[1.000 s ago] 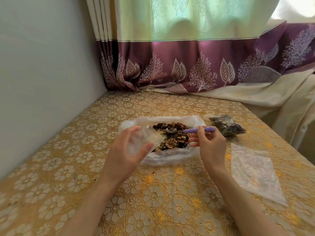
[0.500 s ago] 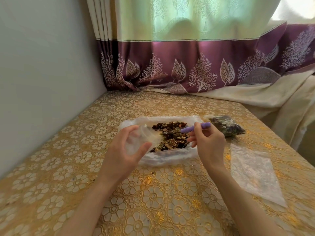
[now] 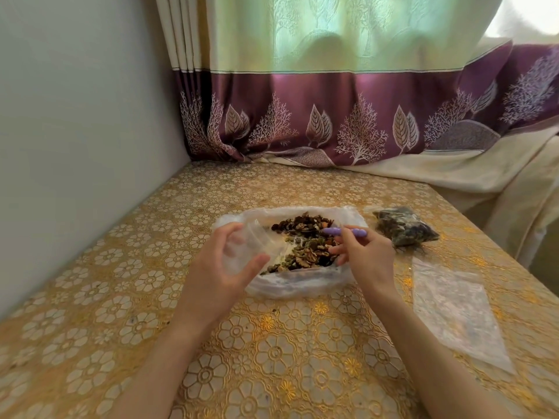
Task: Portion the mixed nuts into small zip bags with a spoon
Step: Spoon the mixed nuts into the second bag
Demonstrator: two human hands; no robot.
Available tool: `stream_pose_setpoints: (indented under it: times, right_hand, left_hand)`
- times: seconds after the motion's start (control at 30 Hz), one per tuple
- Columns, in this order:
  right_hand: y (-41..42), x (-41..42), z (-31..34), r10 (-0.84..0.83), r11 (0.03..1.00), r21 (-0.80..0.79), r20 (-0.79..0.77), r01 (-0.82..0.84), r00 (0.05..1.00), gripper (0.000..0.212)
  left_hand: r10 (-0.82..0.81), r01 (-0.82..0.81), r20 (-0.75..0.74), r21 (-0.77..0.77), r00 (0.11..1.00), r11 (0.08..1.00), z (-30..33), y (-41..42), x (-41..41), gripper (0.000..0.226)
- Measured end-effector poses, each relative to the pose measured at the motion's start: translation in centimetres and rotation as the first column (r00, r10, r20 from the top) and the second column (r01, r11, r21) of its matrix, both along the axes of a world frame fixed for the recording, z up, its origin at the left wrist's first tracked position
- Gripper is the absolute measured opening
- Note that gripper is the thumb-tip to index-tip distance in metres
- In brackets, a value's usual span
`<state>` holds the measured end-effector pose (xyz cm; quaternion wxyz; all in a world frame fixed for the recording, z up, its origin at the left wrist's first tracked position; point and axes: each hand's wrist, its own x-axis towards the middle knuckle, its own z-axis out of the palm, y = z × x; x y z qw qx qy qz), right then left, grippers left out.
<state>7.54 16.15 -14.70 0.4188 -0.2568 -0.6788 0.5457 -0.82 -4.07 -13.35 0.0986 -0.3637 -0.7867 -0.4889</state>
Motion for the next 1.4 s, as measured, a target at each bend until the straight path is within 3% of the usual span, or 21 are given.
stream_pose_setpoints:
  times: [0.1,0.2,0.43,0.7,0.83,0.97,1.07,1.3,1.4]
  right_hand:
    - [0.1,0.2,0.0,0.030,0.986,-0.162,-0.057,-0.039,0.998,0.019]
    - [-0.1,0.5,0.3,0.056,0.973,-0.216,-0.107,-0.078,0.993,0.019]
    - [-1.5,1.4,1.8,0.120,0.978,-0.142,-0.219,-0.154,0.968,0.019]
    - [-3.9,2.1,3.6,0.273,0.950,-0.050,-0.341,-0.307,0.900,0.016]
    - [-4.9,2.2,3.9,0.397,0.912,0.030,-0.314,-0.409,0.863,0.015]
    - [-4.9,2.2,3.9,0.497,0.866,0.092,-0.252,-0.491,0.830,0.017]
    - [-4.6,2.2,3.8,0.521,0.850,0.076,-0.261,-0.521,0.812,0.020]
    - [-3.5,2.2,3.9,0.391,0.870,-0.100,-0.457,-0.483,0.799,0.017]
    - [-2.5,2.3,3.5,0.206,0.922,-0.210,-0.440,-0.324,0.874,0.021]
  left_hand:
    - [0.024,-0.024,0.017,-0.009,1.000,1.000,-0.1,-0.2,-0.4,0.066]
    - [0.055,-0.055,0.049,-0.014,0.997,0.998,-0.3,-0.5,-0.9,0.061]
    - [0.065,-0.060,0.084,-0.064,0.994,0.996,-0.7,-0.5,-1.5,0.060]
    - [0.057,-0.059,0.217,-0.001,0.975,0.998,-1.0,-0.4,-1.7,0.063]
    - [0.021,-0.054,0.281,0.111,0.960,0.992,-0.9,-0.3,-1.5,0.074]
    - [-0.101,0.006,0.328,0.278,0.939,0.960,-0.6,-0.2,-1.2,0.071]
    - [-0.076,-0.028,0.324,0.304,0.943,0.952,-0.6,-0.2,-1.2,0.070]
    - [-0.060,-0.044,0.277,0.353,0.959,0.935,-0.3,-0.1,-1.1,0.054]
    - [-0.075,-0.041,0.278,0.387,0.958,0.921,-0.2,-0.2,-1.0,0.052]
